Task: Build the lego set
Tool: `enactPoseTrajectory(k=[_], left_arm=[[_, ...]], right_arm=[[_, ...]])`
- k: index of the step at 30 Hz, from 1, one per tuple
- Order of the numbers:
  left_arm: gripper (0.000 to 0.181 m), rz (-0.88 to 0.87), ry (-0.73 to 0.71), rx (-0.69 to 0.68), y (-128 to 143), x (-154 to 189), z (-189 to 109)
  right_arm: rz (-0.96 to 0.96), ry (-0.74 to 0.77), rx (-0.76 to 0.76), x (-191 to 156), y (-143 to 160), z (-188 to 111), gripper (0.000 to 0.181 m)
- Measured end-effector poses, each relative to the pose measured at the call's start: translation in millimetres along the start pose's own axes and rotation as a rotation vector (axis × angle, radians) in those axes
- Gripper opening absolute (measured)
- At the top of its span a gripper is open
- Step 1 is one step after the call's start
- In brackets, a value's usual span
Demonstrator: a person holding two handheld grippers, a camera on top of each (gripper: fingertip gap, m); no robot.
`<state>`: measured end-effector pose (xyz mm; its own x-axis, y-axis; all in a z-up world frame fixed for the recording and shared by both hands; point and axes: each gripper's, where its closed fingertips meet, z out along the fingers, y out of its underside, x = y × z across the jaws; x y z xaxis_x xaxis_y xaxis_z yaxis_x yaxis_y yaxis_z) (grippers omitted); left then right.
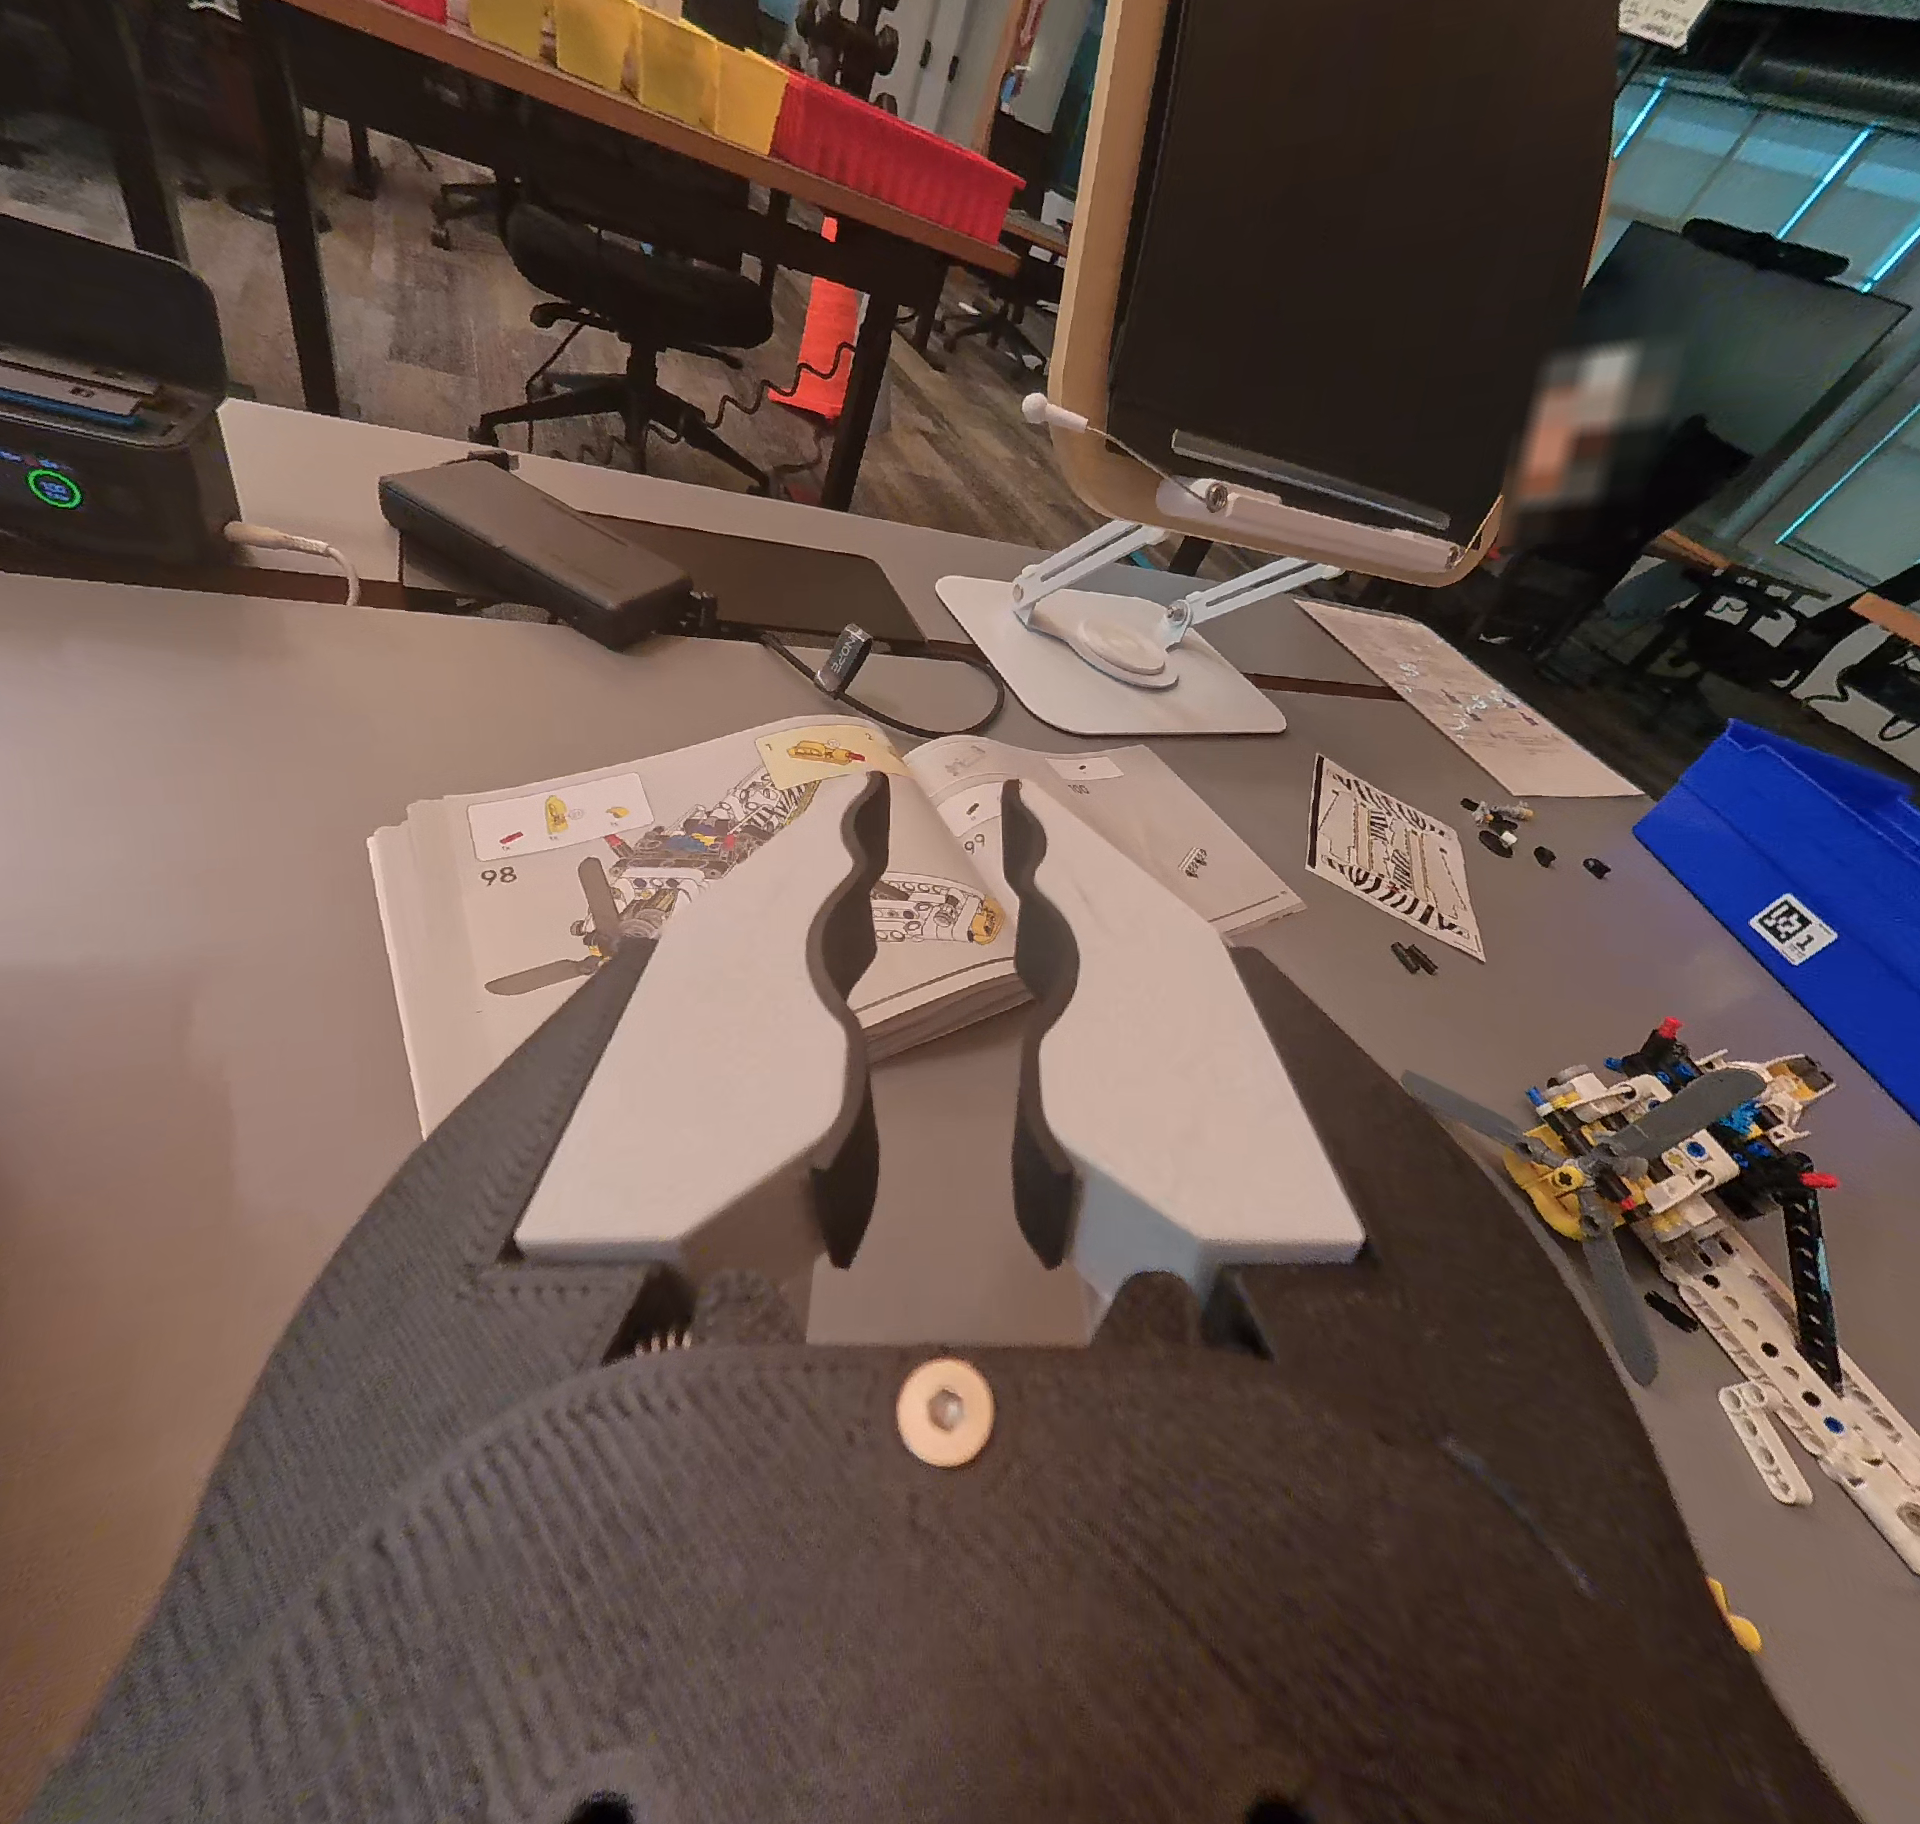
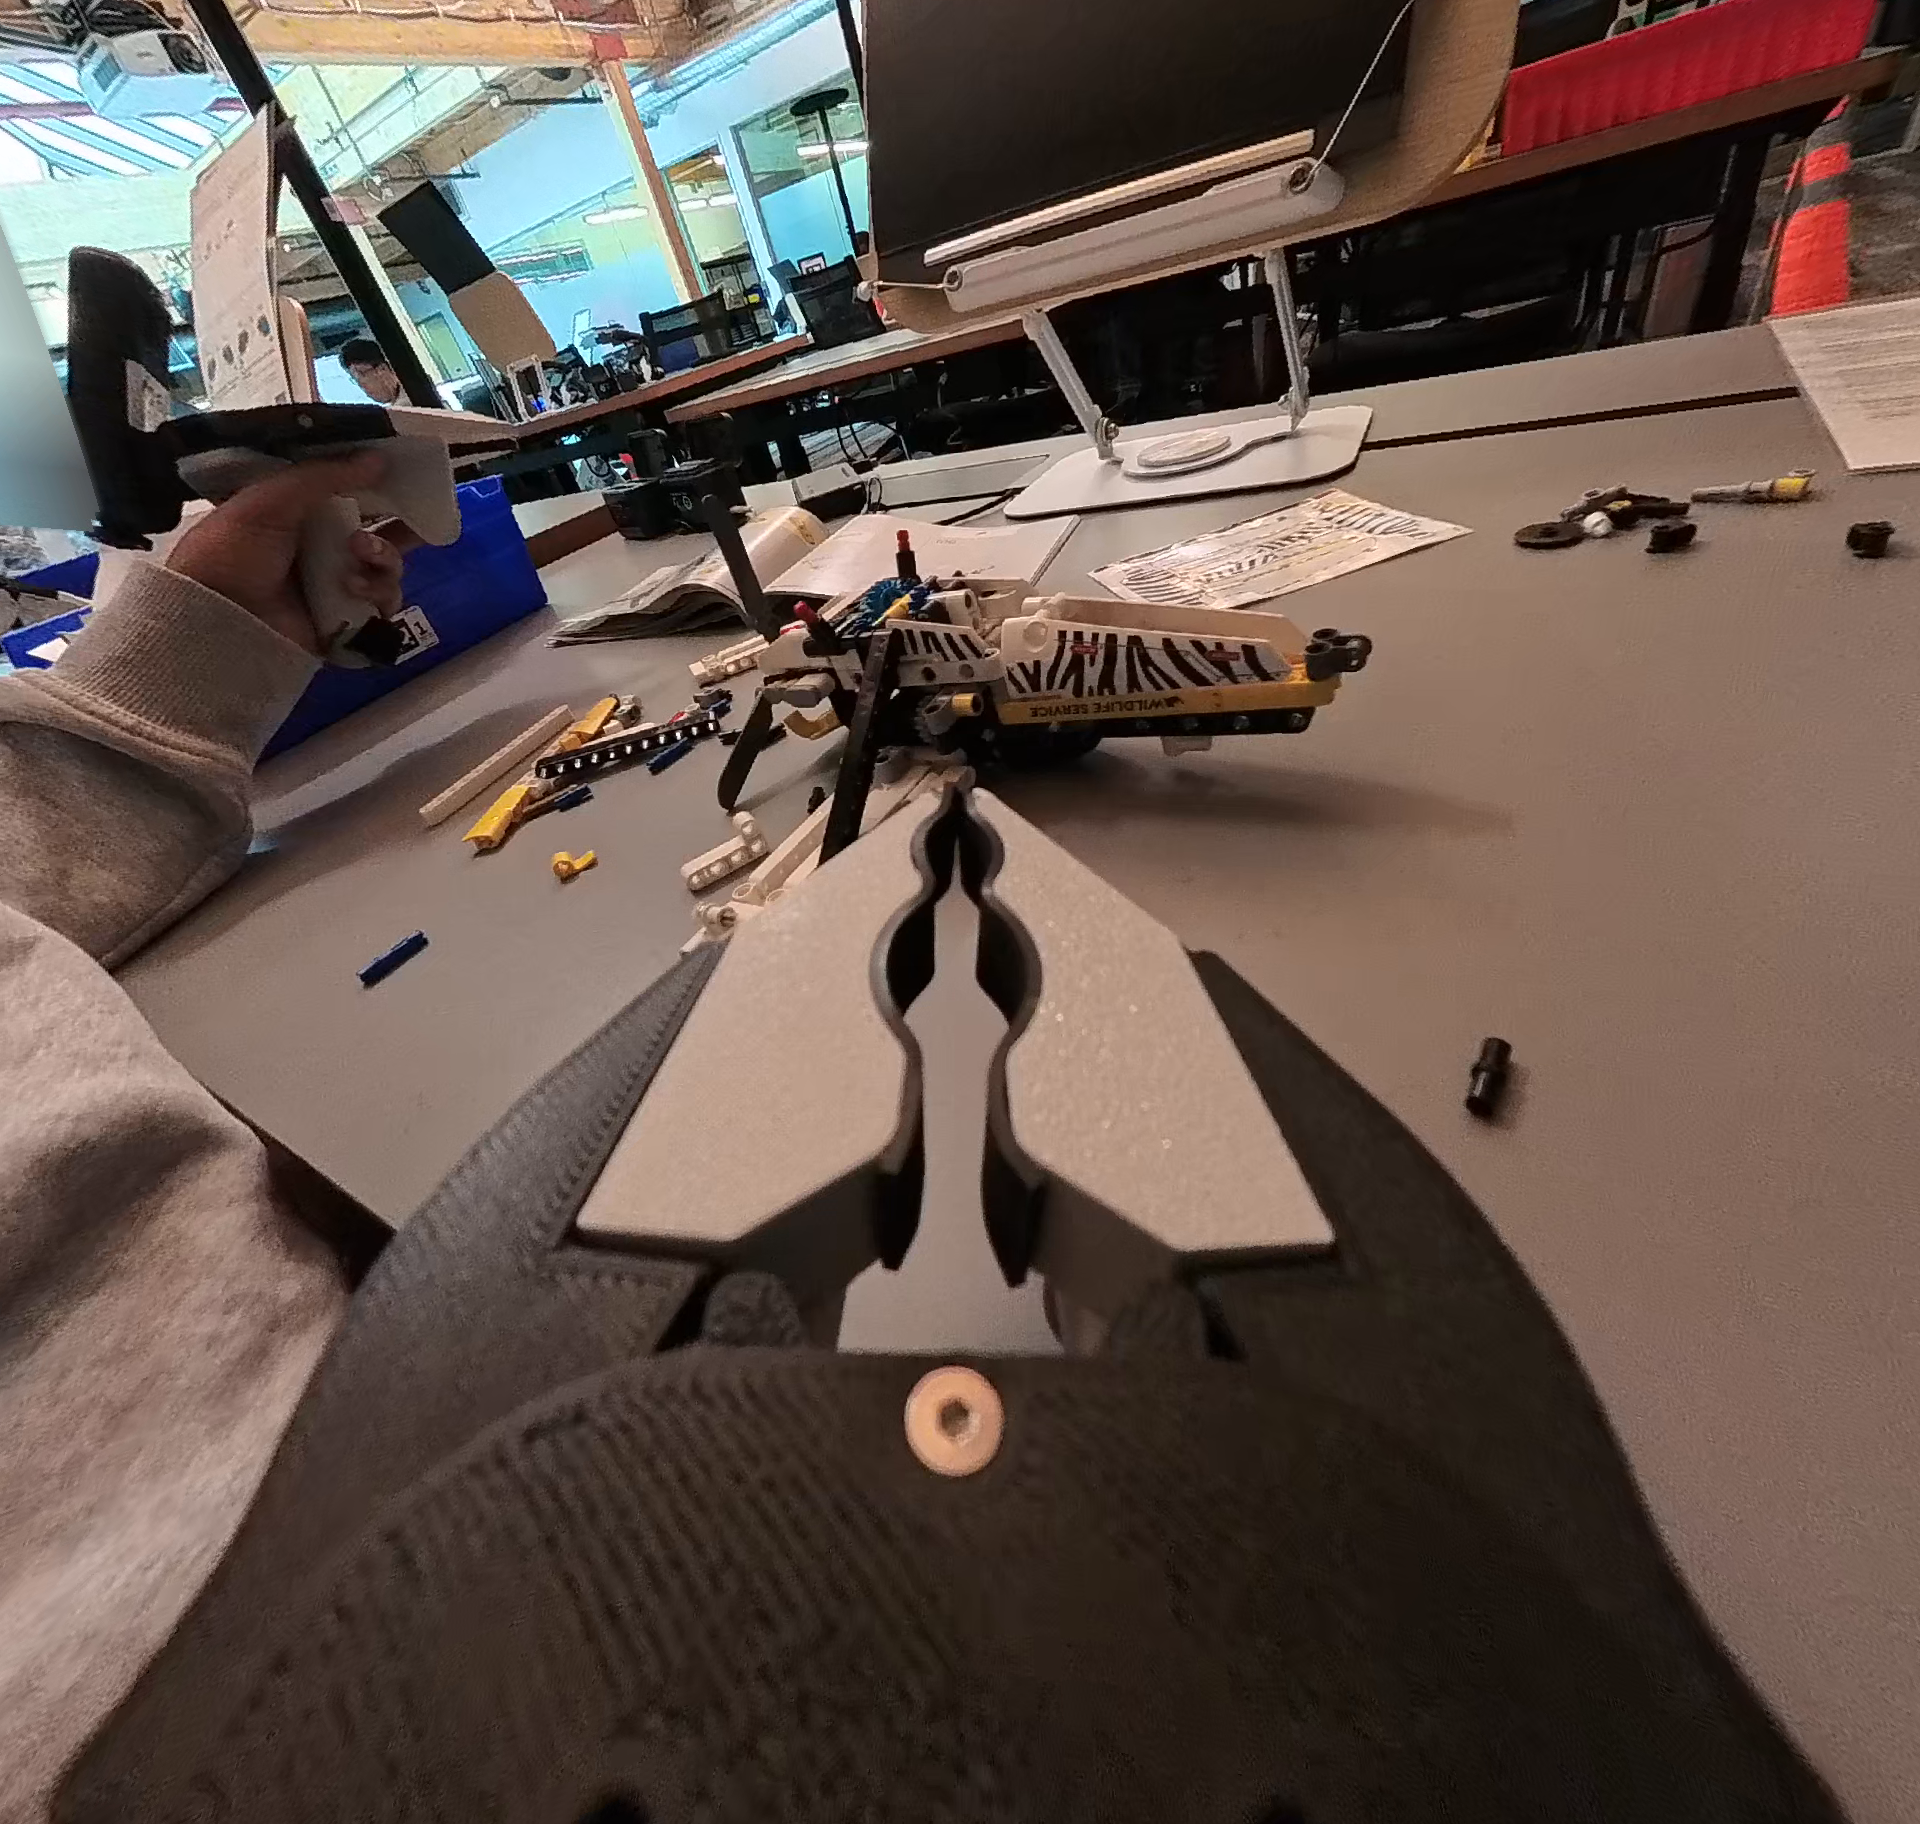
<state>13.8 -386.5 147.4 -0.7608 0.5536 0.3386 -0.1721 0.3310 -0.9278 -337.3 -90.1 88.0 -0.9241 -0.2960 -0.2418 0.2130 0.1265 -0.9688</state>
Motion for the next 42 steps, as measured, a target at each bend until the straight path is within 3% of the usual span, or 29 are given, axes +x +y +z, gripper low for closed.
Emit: enactPoseTrajectory(k=[38, 40, 42], left_arm=[[0.02, -0.029, 0.018, 0.0, 1.6, 0.2, 0.3], [0.012, -0.04, -0.037, 0.01, -0.2, -8.2, -0.6], [0.0, -0.052, -0.18, 0.026, -2.4, -30.6, -4.9]], right_arm=[[-0.008, -0.003, 0.005, -1.7, -0.5, 0.7, 0.0], [-0.008, -0.003, 0.006, -1.7, -0.6, 0.7, 0.0], [-0.008, -0.003, 0.006, -1.7, -0.6, 0.6, 0.0]])
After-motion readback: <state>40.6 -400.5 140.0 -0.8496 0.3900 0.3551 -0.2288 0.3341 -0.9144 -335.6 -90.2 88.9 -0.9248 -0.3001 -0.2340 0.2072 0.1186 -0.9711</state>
